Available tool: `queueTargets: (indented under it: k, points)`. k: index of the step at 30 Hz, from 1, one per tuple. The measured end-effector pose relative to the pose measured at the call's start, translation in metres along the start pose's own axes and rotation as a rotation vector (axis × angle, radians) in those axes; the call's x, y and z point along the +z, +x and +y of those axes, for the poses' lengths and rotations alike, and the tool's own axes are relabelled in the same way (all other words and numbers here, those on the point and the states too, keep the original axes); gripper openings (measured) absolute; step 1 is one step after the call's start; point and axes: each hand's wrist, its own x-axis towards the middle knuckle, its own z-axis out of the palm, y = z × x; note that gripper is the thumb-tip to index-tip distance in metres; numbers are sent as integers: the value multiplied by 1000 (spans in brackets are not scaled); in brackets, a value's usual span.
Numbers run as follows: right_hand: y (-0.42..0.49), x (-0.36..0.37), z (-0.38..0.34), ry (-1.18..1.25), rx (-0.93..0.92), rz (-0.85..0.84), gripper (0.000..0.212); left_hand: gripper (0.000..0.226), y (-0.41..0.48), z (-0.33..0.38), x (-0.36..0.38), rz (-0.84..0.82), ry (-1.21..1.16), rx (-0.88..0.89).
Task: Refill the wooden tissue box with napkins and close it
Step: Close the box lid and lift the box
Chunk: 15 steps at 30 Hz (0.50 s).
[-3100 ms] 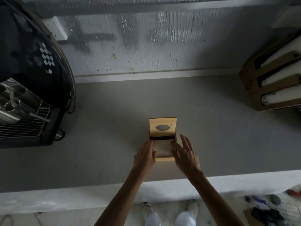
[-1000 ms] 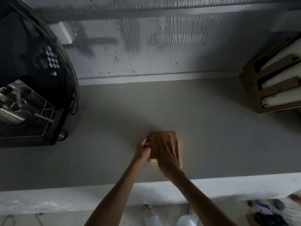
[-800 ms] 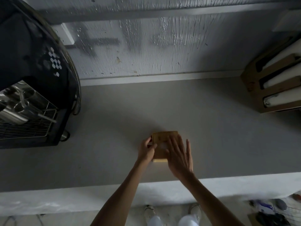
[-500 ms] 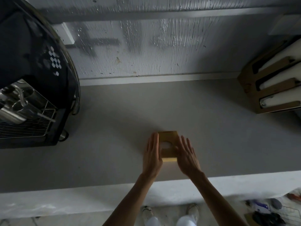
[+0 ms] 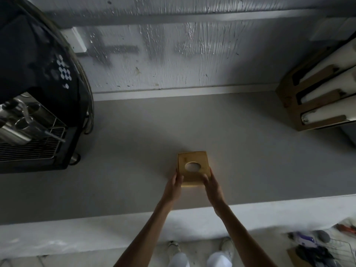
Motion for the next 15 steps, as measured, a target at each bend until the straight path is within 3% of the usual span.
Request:
queueTargets:
  k: [4,8,15]
  points:
    - [4,-11,-9,63,-56,69,26,38,9,10,5,5,20,-18]
    - [19,-54,-22,73,-92,117,38,35,23,49,31,-37,11,66]
    - [111,-149,-79,143,-110,176,31,37,99,153,102,-93,-22,71]
